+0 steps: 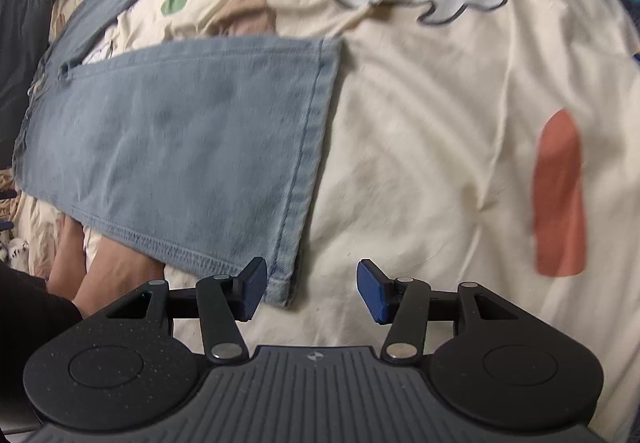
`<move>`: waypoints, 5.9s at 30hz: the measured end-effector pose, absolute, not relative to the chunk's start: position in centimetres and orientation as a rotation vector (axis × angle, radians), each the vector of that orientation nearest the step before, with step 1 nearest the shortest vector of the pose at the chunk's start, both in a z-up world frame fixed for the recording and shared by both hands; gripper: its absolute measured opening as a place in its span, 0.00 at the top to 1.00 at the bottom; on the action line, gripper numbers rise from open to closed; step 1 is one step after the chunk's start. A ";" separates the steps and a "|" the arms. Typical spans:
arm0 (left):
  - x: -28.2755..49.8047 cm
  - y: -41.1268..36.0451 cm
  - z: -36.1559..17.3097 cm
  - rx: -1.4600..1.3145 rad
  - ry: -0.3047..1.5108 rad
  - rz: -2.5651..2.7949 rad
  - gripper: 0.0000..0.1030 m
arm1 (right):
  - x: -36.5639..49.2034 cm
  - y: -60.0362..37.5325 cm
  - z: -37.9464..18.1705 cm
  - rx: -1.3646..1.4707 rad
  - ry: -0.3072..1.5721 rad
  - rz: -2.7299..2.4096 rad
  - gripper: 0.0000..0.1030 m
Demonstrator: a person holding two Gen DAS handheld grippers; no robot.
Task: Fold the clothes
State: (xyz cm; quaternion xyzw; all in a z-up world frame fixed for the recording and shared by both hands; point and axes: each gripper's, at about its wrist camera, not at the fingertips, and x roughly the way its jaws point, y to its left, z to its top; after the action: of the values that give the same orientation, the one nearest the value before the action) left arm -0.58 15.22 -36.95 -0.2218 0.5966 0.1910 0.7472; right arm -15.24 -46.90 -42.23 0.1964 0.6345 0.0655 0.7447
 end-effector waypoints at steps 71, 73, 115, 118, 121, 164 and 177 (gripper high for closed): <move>-1.1 22.9 -42.0 -0.981 0.964 0.501 0.52 | -13.3 -48.5 -39.4 1.029 1.300 0.077 0.92; -0.9 23.5 -42.1 -1.011 0.934 0.497 0.58 | -13.0 -48.6 -38.8 1.020 1.297 0.076 0.91; 4.6 32.5 -37.1 -1.082 0.691 0.514 0.95 | -1.3 -50.9 -27.5 0.933 1.029 0.030 0.91; 6.2 32.4 -35.3 -1.069 0.679 0.492 0.95 | -0.3 -51.2 -26.7 0.939 1.002 0.035 0.91; 8.0 32.1 -33.8 -1.050 0.663 0.466 0.95 | 1.1 -51.4 -26.1 0.939 0.974 0.035 0.91; 31.1 29.4 -32.9 -0.988 0.761 0.501 0.95 | 30.0 -55.1 -34.7 0.927 0.907 -0.086 0.91; 34.6 29.2 -34.7 -1.039 0.742 0.498 0.95 | 35.4 -55.2 -38.3 0.982 0.901 -0.208 0.91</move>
State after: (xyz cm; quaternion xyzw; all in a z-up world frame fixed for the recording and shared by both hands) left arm 34.59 29.20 -34.73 -0.4796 0.3426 0.2301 0.7744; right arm 35.45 -55.16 -38.33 0.4545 0.4171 -0.0964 0.7812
